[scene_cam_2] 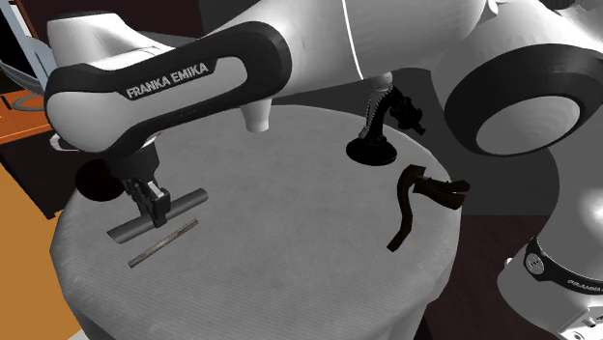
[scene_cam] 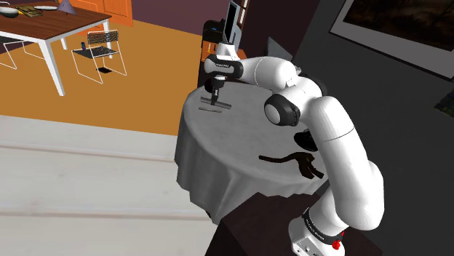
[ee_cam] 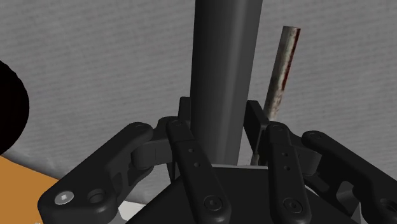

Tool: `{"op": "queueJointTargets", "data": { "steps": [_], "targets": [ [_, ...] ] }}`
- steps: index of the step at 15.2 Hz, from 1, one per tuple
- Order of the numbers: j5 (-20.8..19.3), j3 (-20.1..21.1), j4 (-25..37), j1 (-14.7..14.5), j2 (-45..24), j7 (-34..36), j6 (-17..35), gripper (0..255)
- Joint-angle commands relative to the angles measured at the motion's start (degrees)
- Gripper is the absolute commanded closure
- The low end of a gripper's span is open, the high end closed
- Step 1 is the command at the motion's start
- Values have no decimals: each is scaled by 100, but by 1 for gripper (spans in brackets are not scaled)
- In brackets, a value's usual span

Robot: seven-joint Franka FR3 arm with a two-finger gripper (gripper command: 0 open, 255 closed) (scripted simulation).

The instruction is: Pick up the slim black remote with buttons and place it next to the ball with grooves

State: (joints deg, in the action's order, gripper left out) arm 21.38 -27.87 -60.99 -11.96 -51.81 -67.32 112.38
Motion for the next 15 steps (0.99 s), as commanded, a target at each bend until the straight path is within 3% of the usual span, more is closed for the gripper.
{"op": "queueJointTargets", "data": {
  "steps": [1, 10, 11, 15],
  "targets": [
    [23, 18, -44, 4, -68, -13, 113, 255],
    [39, 31, -92, 0, -111, -24, 200, 255],
    [39, 30, -101, -2, -105, -25, 203, 0],
    [39, 31, -102, -3, -106, -25, 205, 0]
  ]
}}
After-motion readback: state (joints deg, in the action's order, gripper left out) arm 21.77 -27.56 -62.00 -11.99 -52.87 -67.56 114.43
